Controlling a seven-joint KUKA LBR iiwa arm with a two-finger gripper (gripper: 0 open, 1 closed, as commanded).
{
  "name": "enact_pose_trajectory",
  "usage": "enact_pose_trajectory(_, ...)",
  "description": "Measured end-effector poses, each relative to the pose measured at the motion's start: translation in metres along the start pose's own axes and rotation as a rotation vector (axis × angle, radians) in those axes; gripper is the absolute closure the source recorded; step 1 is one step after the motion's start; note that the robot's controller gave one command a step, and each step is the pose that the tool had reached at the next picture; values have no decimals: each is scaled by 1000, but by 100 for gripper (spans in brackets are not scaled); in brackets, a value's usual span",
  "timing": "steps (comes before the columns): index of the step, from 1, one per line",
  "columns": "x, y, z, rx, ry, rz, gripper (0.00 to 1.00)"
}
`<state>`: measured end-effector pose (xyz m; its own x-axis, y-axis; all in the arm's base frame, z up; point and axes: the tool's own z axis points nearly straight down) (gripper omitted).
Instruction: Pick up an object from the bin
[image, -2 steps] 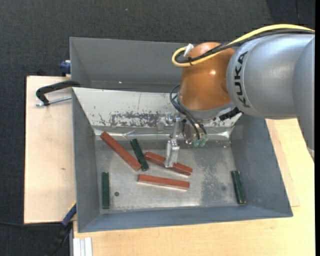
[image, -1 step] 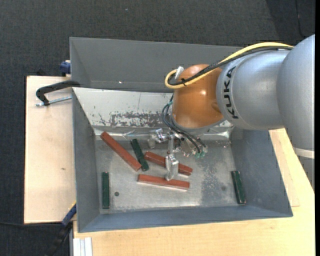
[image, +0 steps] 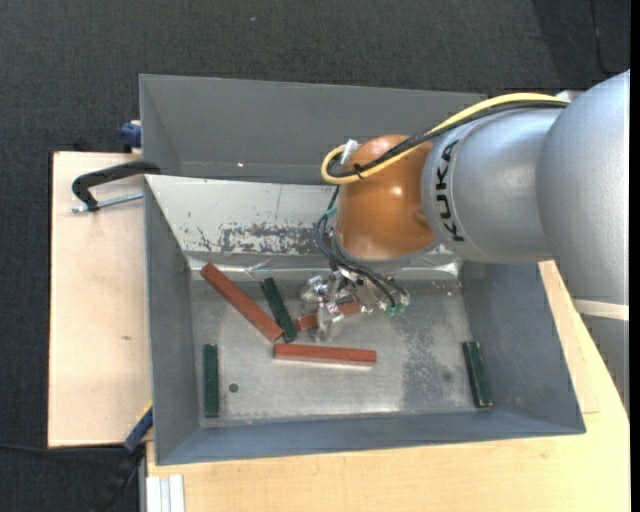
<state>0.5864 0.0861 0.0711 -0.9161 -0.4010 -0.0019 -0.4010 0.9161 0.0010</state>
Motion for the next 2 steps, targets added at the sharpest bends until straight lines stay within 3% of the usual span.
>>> enact_pose_trajectory(1,0,0,0,0,0,0,0)
enact_pose_trajectory(2,0,0,0,0,0,0,100)
